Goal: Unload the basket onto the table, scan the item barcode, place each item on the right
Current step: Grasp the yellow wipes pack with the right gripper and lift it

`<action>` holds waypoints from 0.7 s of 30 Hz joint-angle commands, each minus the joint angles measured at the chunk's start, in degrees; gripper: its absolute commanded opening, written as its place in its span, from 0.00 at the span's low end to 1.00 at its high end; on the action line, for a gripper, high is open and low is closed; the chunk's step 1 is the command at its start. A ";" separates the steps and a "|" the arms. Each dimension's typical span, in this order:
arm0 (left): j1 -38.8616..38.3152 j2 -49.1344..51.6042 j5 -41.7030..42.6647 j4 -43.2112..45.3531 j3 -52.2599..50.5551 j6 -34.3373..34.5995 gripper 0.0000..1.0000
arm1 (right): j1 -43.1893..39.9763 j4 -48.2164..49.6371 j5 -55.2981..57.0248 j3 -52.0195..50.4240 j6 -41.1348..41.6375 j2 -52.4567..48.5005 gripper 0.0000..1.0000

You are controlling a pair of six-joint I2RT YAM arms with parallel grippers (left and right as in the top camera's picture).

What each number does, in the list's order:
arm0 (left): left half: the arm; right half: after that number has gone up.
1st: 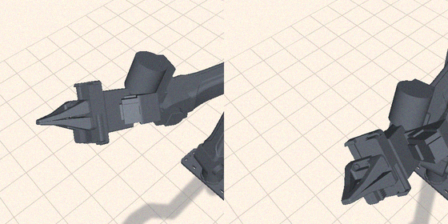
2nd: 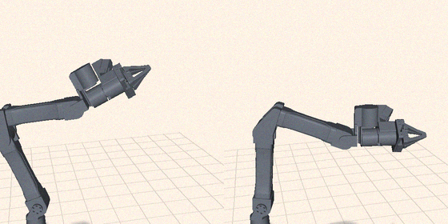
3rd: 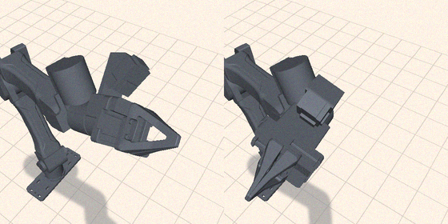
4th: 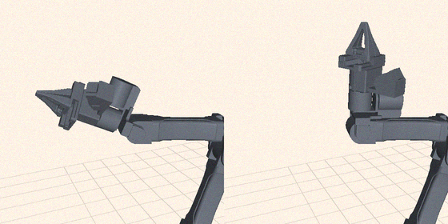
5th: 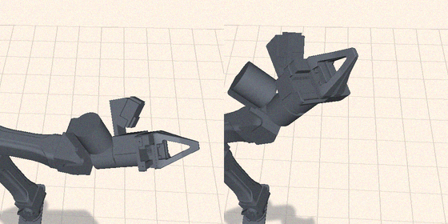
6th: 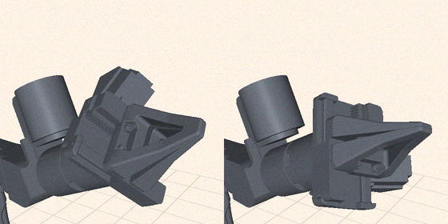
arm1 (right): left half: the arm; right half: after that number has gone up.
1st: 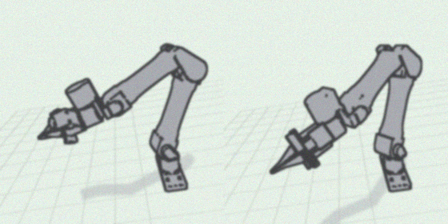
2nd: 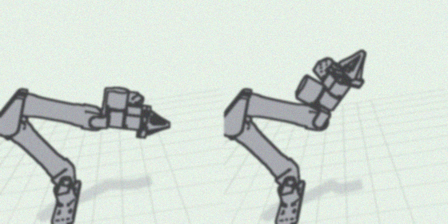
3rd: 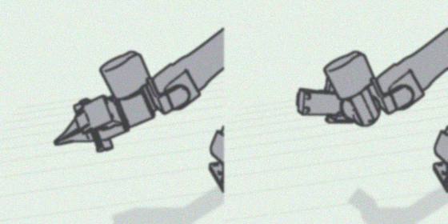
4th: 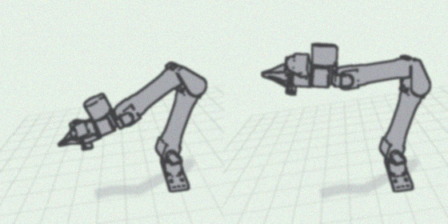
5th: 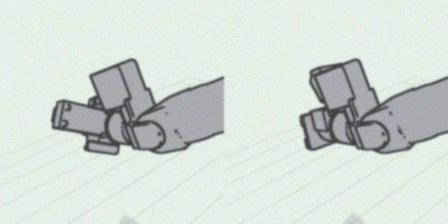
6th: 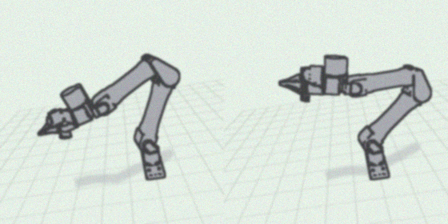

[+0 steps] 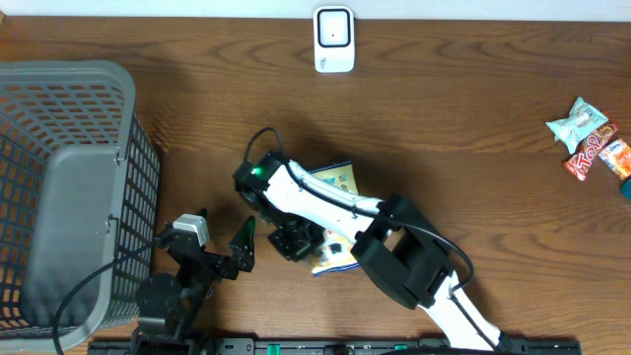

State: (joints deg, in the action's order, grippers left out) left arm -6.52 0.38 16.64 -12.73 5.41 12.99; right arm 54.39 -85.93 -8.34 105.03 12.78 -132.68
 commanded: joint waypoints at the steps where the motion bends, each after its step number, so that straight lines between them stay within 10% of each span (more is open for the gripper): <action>1: 0.20 -0.09 0.90 -1.38 -0.87 -1.16 0.98 | -2.34 -2.19 10.60 -0.04 1.22 1.88 0.11; 7: 0.20 -0.09 0.90 -1.38 -0.87 -1.16 0.98 | -7.69 -1.88 12.46 0.68 1.73 9.16 0.17; 11: 0.20 -0.09 0.90 -1.38 -0.87 -1.18 0.98 | -10.51 2.34 13.20 0.87 -2.36 15.78 0.62; 21: 0.20 -0.09 0.90 -1.38 -0.87 -1.16 0.98 | -9.51 11.65 13.42 -6.88 -16.81 17.25 0.96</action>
State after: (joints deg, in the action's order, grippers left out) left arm -6.52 0.38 16.62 -12.73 5.41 12.97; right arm 43.66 -75.57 4.47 102.26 2.17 -114.30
